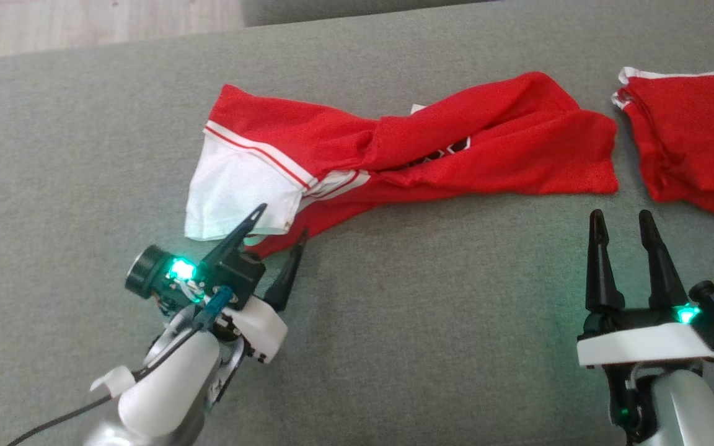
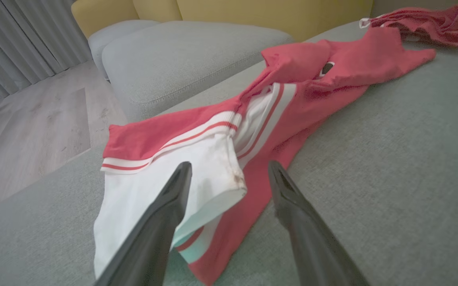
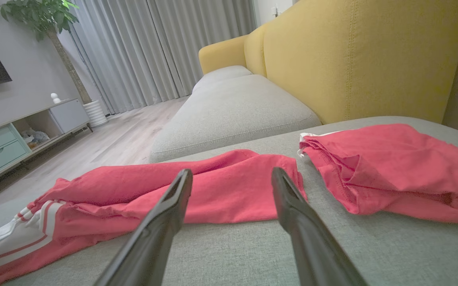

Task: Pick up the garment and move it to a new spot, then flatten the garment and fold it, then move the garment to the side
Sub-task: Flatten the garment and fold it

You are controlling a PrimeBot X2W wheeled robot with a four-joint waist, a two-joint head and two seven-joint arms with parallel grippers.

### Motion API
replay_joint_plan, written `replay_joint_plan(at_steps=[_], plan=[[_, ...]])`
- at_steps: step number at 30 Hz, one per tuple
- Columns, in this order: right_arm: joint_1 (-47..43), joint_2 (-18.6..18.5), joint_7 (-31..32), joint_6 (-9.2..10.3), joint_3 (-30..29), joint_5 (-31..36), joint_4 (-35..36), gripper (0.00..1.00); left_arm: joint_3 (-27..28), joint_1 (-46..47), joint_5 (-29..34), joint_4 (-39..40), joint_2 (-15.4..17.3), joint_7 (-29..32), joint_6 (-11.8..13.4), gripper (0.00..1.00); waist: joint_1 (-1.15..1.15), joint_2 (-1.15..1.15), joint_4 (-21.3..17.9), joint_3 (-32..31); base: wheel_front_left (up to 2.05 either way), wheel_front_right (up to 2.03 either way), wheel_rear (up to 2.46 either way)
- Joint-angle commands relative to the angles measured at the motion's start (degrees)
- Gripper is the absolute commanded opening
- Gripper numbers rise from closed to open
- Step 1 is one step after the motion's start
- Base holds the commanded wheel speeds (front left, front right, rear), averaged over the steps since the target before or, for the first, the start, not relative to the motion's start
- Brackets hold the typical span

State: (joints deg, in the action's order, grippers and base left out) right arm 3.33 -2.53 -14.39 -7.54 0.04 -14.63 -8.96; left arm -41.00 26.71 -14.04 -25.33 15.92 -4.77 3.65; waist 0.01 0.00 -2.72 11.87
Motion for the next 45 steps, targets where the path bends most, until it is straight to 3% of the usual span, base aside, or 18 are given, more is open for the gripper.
replay_joint_plan(at_steps=[1, 6, 7, 8, 9, 17, 24, 29, 36, 41, 42, 43, 45], plan=[[1.90, -0.34, -0.61, 0.05, 1.47, -0.32, 1.71, 1.00, 1.84, 3.01, 0.36, 0.95, 1.54, 0.22, 0.83, 1.00, -0.01, 0.00, -0.56, 0.45, 0.00, 0.00, 0.00], [2.19, -0.34, -0.61, 0.05, 1.53, -0.53, 1.57, 1.00, 2.24, 4.24, 1.09, -1.77, 1.55, 1.11, 3.11, 1.00, -0.01, 0.00, -1.41, 0.89, 0.00, 0.00, 0.00], [2.21, -0.34, -0.61, 0.05, 1.56, -0.57, 1.54, 1.00, 2.31, 4.42, 1.01, -2.03, 1.53, 1.14, 3.22, 0.76, -0.01, 0.00, -1.53, 0.90, 0.00, 0.00, 0.00], [2.21, -0.34, -0.61, 0.05, 1.57, -0.60, 1.51, 1.00, 2.35, 4.60, 0.94, -2.21, 1.51, 1.15, 3.28, 0.33, -0.01, 0.00, -1.61, 0.87, 0.00, 0.00, 0.00], [2.22, -0.34, -0.61, 0.05, 1.55, -0.63, 1.45, 1.00, 2.35, 4.75, 0.86, -2.29, 1.51, 1.08, 3.26, 0.00, -0.01, 0.00, -1.65, 0.81, 0.00, 0.00, 0.00], [1.69, -0.34, -0.61, 0.05, 1.45, -1.15, 0.50, 1.00, 1.92, 4.91, 0.69, 0.23, 2.80, 1.30, 2.80, 0.00, -0.01, 0.00, -1.22, -1.52, 0.00, 0.00, 0.00], [1.79, -0.34, -0.61, 0.05, 2.65, -1.85, 0.06, 1.00, 2.45, 7.58, 1.74, 4.99, 7.23, 4.38, 2.28, 0.00, -0.01, 0.00, -1.83, -2.60, 0.00, 0.00, 0.00], [2.82, -0.34, -0.61, 0.05, 3.98, -2.53, 0.42, 1.00, 2.07, 14.32, 3.74, 6.15, 11.15, 8.18, -1.11, 0.00, -0.01, 0.00, -3.84, -1.04, 0.00, 0.00, 0.00], [5.15, -0.34, -0.61, 0.05, 6.54, -4.27, 1.16, 1.00, 0.03, 27.80, 6.99, 1.97, 15.43, 12.52, -8.58, 0.00, -0.01, 0.00, -8.71, 3.62, 0.00, 0.00, 0.00], [6.19, -0.34, -0.61, 0.05, 8.17, -5.50, 1.49, 1.00, -2.26, 34.94, 7.96, -2.97, 17.03, 12.89, -10.51, 0.00, -0.01, 0.00, -11.72, 6.28, 0.00, 0.00, 0.00], [6.36, -0.34, -0.61, 0.05, 8.43, -5.77, 1.54, 1.00, -2.62, 36.52, 7.68, -4.57, 17.13, 12.84, -10.71, 0.20, -0.01, 0.00, -12.33, 6.82, 0.00, 0.00, 0.00], [6.50, -0.34, -0.61, 0.05, 8.64, -5.99, 1.59, 1.00, -2.34, 38.14, 7.09, -6.31, 17.10, 12.49, -10.80, 1.00, -0.01, 0.00, -12.90, 7.33, 0.00, 0.00, 0.00], [6.68, -0.34, -0.61, 0.05, 8.93, -6.30, 1.63, 1.00, -1.03, 41.24, 6.40, -9.96, 16.69, 11.00, -10.54, 1.00, -0.01, 0.00, -13.73, 8.06, 0.00, 0.00, 0.00]])
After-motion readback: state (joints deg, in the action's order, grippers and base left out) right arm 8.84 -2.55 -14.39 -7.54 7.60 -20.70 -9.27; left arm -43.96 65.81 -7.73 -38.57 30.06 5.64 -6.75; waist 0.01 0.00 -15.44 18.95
